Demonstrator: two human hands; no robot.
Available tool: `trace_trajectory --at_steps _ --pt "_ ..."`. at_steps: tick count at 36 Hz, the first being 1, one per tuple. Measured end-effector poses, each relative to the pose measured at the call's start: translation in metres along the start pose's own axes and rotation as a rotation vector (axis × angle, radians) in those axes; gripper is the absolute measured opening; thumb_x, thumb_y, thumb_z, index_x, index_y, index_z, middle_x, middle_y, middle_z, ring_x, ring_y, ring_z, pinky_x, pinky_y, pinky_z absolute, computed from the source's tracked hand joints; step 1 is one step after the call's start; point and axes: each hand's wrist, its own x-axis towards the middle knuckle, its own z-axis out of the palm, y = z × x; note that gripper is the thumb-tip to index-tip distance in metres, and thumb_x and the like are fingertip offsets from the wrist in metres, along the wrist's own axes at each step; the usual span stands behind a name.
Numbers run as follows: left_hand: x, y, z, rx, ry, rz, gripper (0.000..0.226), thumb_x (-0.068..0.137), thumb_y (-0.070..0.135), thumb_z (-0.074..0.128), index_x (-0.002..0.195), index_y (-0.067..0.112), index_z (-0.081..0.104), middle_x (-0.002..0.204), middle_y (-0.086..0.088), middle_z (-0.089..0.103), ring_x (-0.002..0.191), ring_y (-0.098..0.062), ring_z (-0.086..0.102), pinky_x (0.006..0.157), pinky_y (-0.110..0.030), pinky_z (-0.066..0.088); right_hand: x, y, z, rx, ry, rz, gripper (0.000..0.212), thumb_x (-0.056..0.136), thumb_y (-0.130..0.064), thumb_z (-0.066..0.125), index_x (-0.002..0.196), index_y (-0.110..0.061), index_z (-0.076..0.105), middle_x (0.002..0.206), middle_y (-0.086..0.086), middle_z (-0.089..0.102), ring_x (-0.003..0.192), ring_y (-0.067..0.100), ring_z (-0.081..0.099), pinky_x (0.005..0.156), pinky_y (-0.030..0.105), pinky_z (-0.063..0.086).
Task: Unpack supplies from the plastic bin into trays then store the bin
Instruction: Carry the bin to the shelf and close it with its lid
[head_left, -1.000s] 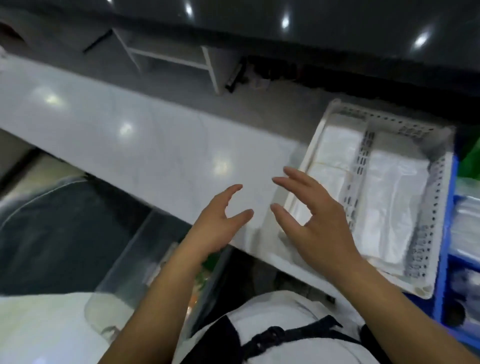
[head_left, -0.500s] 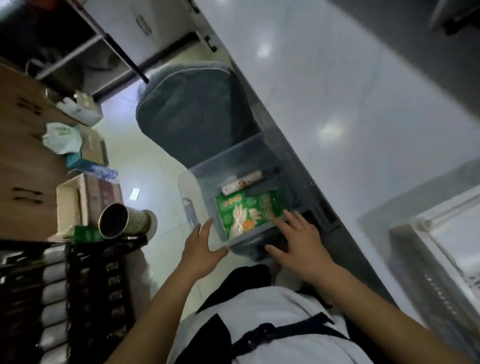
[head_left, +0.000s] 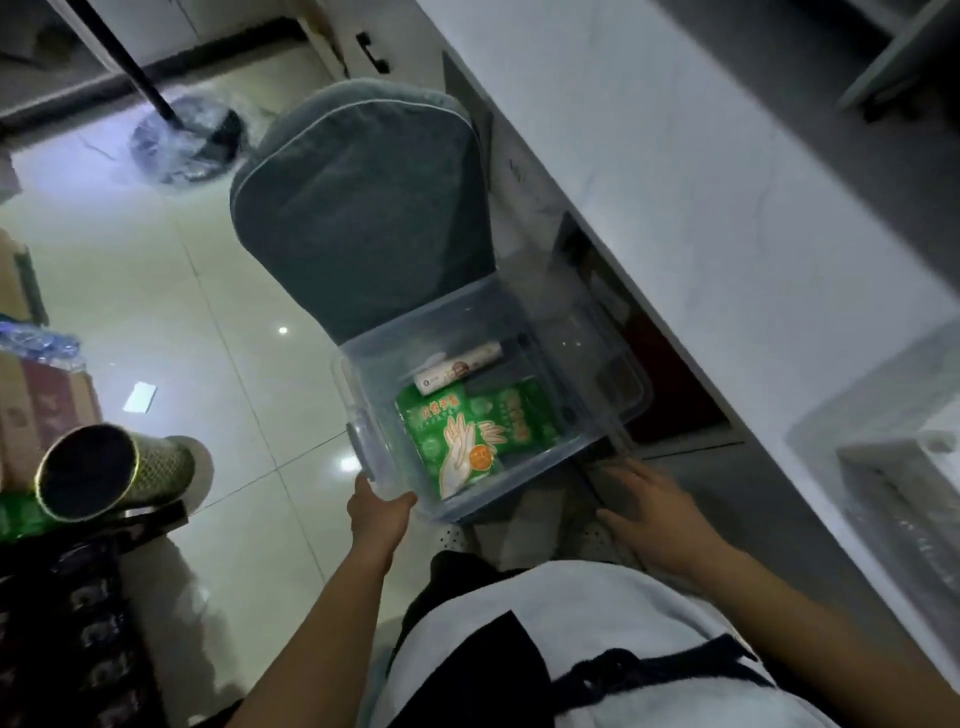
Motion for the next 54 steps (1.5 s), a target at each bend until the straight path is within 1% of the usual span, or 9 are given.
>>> trace_trajectory --at_steps 7,16,20,25,32,39,44,47,54 --pt "0.073 0.011 -0.007 -0.192 0.007 -0.112 0.103 0.077 0.025 0.080 0.155 0.023 0.013 0.154 -0.013 0.034 0.131 -0.034 0.045 0.105 -0.041 0.042 -0.010 -0.022 0.040 -0.028 -0.014 0.125 0.063 0.089 -0.054 0.055 0.146 -0.031 0.041 0.160 0.001 0.029 0.143 0.023 0.033 0.111 0.045 0.036" --pt "0.116 0.014 -0.014 -0.197 0.085 -0.206 0.078 0.068 0.011 0.083 0.136 0.012 0.044 0.135 -0.016 0.044 0.108 -0.035 0.057 0.084 -0.047 0.057 -0.027 -0.036 0.059 0.124 -0.006 0.229 0.060 0.091 -0.041 0.062 0.146 -0.024 0.043 0.156 0.009 0.036 0.141 0.027 0.035 0.114 0.041 0.032" --pt "0.106 0.020 -0.002 -0.149 0.158 -0.102 0.045 0.077 0.001 0.064 0.115 0.013 0.044 0.112 -0.015 0.060 0.090 -0.033 0.062 0.065 -0.032 0.051 -0.027 -0.042 0.053 0.176 0.039 0.236 0.055 0.092 -0.036 0.064 0.142 -0.021 0.049 0.153 0.011 0.040 0.139 0.026 0.040 0.113 0.032 0.031" --pt "0.099 0.020 0.009 -0.080 0.209 -0.045 0.054 0.078 0.006 0.055 0.130 0.017 0.044 0.118 -0.013 0.062 0.100 -0.036 0.062 0.081 -0.037 0.053 -0.011 -0.052 0.037 0.178 0.079 0.175 0.051 0.092 -0.031 0.065 0.138 -0.013 0.052 0.144 0.011 0.049 0.131 0.027 0.047 0.103 0.026 0.033" --pt "0.104 0.011 -0.032 -0.052 0.353 -0.033 0.054 0.078 0.002 0.050 0.129 0.021 0.051 0.110 -0.010 0.063 0.090 -0.032 0.062 0.072 -0.029 0.046 0.045 -0.066 0.009 0.280 0.133 0.094 0.053 0.090 -0.024 0.067 0.138 -0.006 0.051 0.143 0.015 0.050 0.130 0.029 0.047 0.102 0.028 0.036" --pt "0.118 -0.028 -0.109 0.074 0.408 -0.081 0.026 0.081 -0.002 0.051 0.099 0.017 0.051 0.094 -0.014 0.058 0.086 -0.033 0.059 0.073 -0.035 0.046 0.149 -0.065 -0.008 0.590 0.164 0.269 0.078 0.080 -0.031 0.076 0.146 -0.012 0.037 0.144 0.015 0.048 0.129 0.032 0.048 0.106 0.044 0.043" --pt "0.131 -0.037 -0.125 0.019 0.372 -0.110 0.047 0.080 -0.010 0.049 0.106 0.029 0.053 0.102 -0.012 0.058 0.086 -0.029 0.056 0.062 -0.028 0.046 0.224 -0.065 -0.005 0.900 -0.070 0.499 0.084 0.069 -0.038 0.083 0.138 -0.007 0.046 0.122 0.008 0.063 0.087 0.028 0.067 0.068 0.039 0.059" --pt "0.133 -0.038 -0.124 -0.040 0.375 -0.144 0.058 0.080 -0.011 0.046 0.118 0.032 0.053 0.106 -0.009 0.057 0.093 -0.029 0.056 0.070 -0.040 0.054 0.256 -0.064 -0.005 0.934 -0.266 0.429 0.056 0.074 -0.037 0.078 0.120 -0.009 0.063 0.092 0.007 0.077 0.073 0.025 0.074 0.052 0.029 0.057" --pt "0.128 -0.030 -0.124 -0.059 0.351 -0.153 0.055 0.082 -0.011 0.045 0.118 0.030 0.051 0.109 -0.013 0.056 0.093 -0.030 0.054 0.062 -0.031 0.047 0.283 -0.056 -0.010 0.799 -0.264 0.343 0.045 0.072 -0.022 0.080 0.115 -0.015 0.067 0.104 0.003 0.072 0.094 0.022 0.068 0.073 0.035 0.053"
